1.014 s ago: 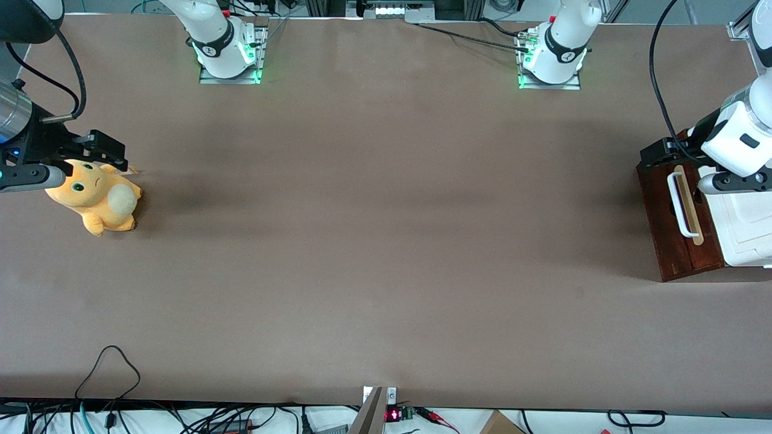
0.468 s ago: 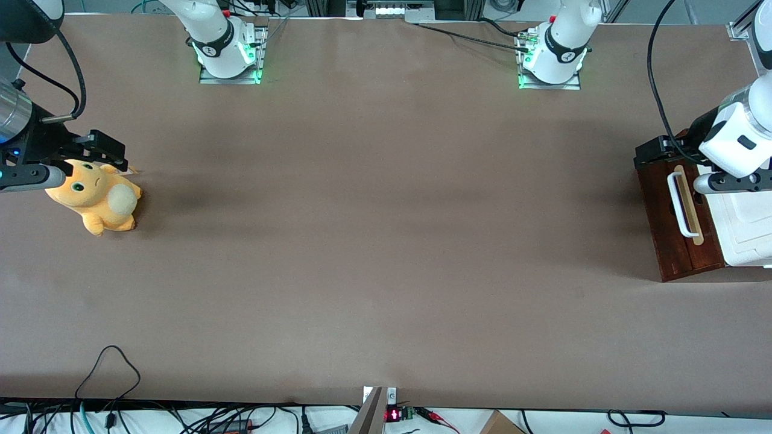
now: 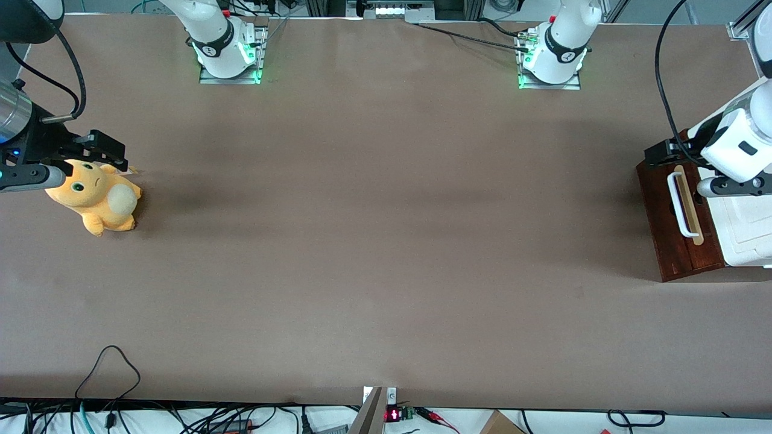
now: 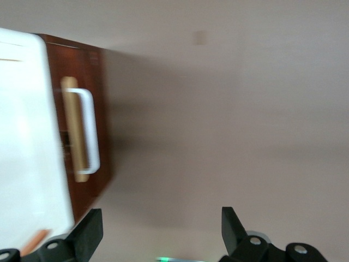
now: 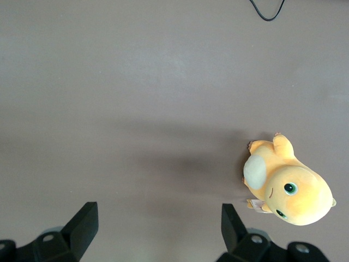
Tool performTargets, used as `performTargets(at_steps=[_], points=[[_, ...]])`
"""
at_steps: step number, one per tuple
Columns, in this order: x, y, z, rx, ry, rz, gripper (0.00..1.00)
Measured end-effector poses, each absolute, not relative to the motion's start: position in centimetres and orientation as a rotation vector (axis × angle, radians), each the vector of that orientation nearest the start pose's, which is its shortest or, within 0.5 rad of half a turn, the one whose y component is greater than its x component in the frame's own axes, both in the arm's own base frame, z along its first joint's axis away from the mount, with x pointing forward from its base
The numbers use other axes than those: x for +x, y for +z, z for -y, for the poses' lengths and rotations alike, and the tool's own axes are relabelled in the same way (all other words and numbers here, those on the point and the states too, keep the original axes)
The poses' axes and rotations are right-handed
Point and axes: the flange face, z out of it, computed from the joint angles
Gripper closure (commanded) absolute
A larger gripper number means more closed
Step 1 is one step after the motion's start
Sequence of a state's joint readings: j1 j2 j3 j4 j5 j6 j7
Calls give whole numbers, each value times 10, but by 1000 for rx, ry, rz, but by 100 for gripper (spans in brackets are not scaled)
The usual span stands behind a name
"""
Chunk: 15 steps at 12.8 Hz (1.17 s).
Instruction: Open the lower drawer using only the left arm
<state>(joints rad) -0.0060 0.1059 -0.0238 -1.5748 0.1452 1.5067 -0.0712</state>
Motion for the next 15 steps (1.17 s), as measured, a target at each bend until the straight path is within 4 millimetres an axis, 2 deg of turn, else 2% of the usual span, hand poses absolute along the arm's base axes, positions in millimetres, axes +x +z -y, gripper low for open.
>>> performTargets(at_steps=[3,6,8,12,15], points=[[575,549,13,-2798,277,32,5],[574,522,32,-2566,294,65,5],[569,485,49,-2402,290,88,5],[545,390,76,-2107,229,140,5],[523,315,75,-1917,153,110,7]])
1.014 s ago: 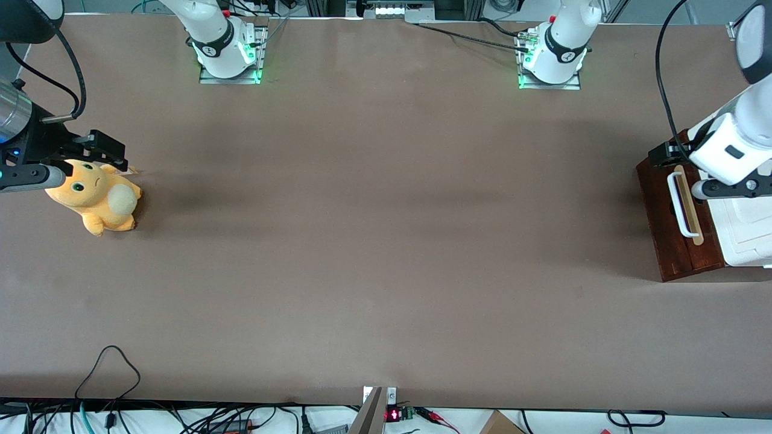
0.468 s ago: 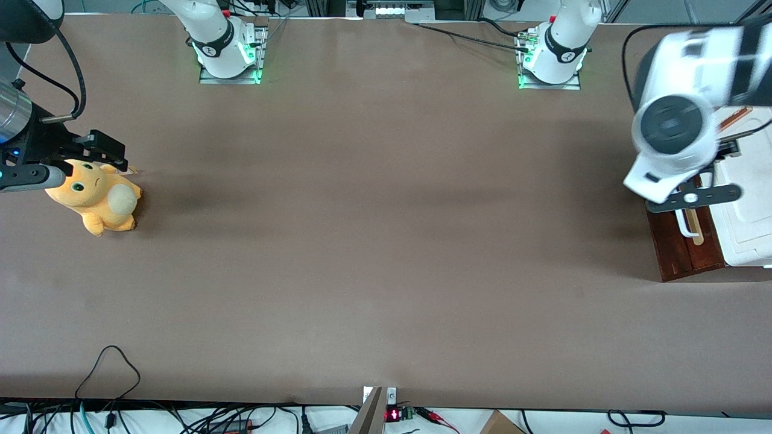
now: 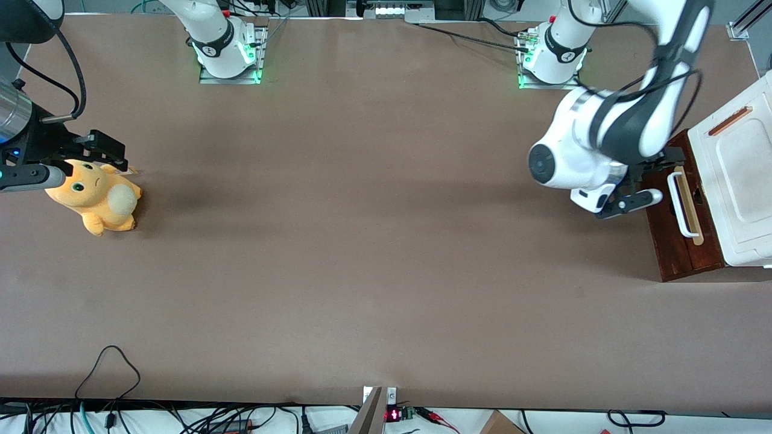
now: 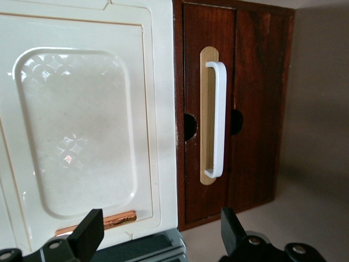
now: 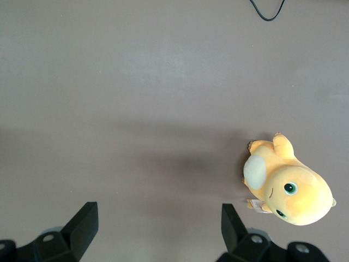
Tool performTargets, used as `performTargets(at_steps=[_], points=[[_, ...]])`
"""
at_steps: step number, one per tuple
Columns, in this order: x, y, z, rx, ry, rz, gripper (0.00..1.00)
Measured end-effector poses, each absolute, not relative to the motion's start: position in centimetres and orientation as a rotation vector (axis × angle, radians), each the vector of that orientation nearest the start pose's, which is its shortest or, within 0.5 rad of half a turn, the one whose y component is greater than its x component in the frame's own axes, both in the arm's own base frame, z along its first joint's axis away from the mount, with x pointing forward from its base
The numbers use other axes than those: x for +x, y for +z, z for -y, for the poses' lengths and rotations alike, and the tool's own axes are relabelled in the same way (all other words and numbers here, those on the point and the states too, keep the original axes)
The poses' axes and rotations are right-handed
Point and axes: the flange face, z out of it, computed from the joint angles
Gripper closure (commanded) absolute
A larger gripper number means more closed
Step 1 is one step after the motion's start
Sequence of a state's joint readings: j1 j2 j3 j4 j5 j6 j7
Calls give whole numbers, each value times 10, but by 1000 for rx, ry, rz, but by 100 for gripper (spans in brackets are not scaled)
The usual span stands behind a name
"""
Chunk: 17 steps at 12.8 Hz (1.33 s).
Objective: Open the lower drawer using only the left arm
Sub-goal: 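Lower the open left gripper toward the white handle of the lower drawer, then close the left gripper around the white drawer handle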
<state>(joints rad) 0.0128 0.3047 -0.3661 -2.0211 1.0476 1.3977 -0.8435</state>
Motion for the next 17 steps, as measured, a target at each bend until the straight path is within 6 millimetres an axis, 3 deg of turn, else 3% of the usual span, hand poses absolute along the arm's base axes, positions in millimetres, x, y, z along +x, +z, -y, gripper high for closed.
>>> performTargets(at_steps=[3,6,12,17], points=[[513,261,62,-1790,105,16,9],[507,229,52,-1706,60,-77,10],[511,191,8,-1636,55,-129,12],[519,173,-3,-1639,72,-111,27]])
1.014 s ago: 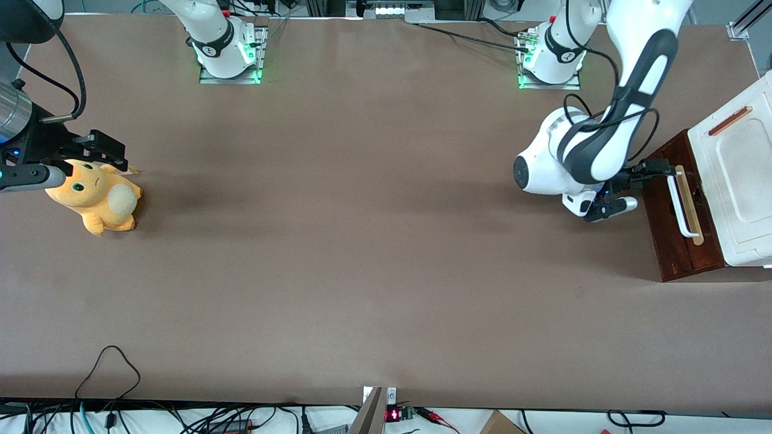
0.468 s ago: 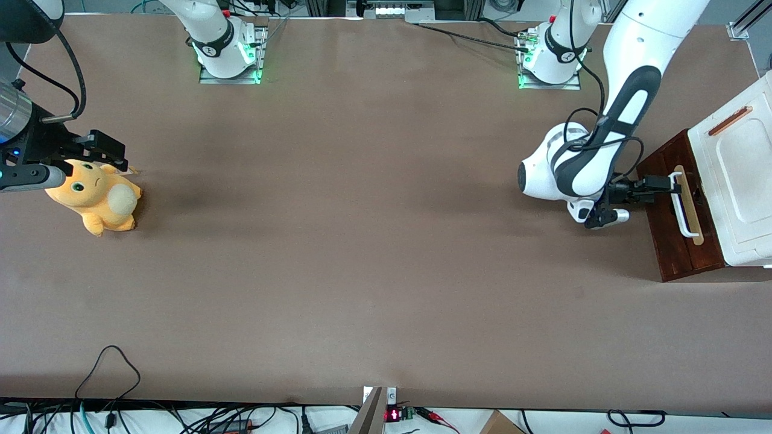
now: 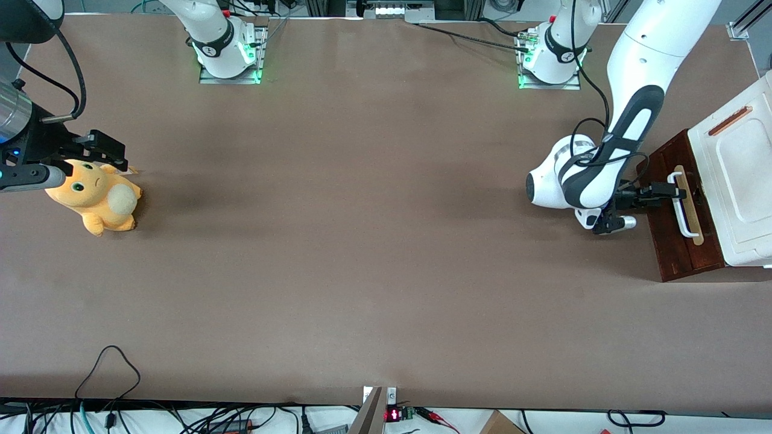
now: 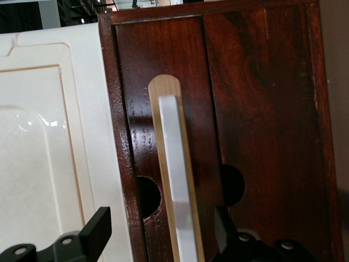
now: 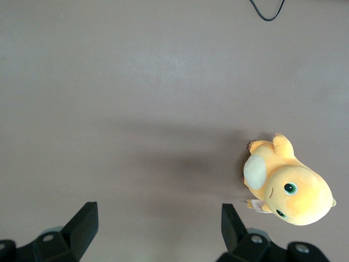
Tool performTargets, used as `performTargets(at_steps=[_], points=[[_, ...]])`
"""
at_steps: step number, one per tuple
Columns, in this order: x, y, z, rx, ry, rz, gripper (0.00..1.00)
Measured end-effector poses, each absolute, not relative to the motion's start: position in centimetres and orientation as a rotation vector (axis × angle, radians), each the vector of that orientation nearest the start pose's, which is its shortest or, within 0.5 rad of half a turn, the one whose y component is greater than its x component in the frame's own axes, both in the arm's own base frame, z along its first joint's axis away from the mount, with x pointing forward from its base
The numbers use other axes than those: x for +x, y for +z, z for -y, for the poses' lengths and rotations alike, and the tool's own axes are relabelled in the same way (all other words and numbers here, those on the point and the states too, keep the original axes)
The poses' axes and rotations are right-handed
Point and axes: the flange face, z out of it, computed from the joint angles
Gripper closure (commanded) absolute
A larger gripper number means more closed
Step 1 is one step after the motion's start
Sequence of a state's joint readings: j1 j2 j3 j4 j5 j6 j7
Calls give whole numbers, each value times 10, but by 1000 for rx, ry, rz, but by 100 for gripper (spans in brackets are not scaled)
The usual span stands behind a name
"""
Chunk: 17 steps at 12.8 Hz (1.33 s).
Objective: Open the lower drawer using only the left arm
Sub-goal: 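Close the left gripper around the white drawer handle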
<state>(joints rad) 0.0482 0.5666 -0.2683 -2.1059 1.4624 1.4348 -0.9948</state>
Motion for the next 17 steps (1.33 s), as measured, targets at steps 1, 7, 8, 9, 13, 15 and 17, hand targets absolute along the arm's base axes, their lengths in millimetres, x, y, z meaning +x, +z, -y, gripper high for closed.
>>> performTargets(at_steps=[1,7,8,9,13,15,17], points=[[521,171,-5,-1631,67,-117,27],[521,162,-28,-1619,98,-103,43],[520,161,-29,-1620,101,-103,51],[520,160,-29,-1620,102,-104,52],[520,159,-31,-1620,106,-101,54],[519,159,-34,-1620,111,-98,57],[519,157,-35,-1620,115,-97,67]])
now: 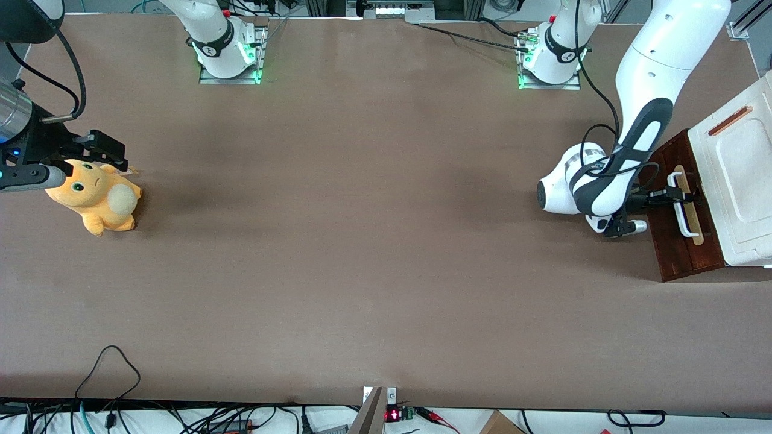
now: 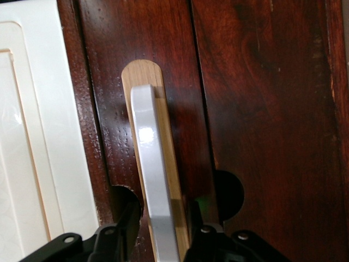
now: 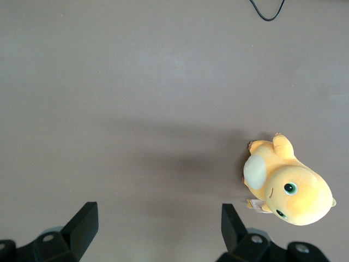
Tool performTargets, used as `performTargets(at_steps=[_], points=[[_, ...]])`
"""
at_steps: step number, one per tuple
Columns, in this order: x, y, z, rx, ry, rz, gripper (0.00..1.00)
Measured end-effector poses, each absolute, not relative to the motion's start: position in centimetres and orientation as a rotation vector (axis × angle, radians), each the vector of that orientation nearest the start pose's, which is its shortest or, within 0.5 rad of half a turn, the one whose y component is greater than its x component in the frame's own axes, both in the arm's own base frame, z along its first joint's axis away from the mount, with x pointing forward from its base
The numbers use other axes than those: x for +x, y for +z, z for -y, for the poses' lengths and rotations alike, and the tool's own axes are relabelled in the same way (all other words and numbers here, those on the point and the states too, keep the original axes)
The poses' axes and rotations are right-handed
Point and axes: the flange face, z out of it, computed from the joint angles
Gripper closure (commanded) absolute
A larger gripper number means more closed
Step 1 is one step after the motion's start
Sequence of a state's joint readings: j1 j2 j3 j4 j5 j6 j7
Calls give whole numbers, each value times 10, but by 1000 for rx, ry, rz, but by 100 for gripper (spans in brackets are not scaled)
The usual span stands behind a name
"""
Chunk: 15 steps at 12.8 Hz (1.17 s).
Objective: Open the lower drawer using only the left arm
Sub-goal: 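Close the left gripper around the white drawer handle, then pull the handle with the left gripper, sliding the drawer out of the cabinet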
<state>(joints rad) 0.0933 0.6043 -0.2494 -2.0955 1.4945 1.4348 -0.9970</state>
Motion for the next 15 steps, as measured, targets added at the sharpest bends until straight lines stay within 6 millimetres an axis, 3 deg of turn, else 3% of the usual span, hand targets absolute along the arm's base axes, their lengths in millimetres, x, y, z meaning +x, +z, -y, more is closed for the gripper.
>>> performTargets(at_steps=[4,11,15], points=[[518,153,-35,-1621,122,-103,68],[522,155,-38,-1610,92,-87,94],[522,155,-38,-1610,82,-77,100]])
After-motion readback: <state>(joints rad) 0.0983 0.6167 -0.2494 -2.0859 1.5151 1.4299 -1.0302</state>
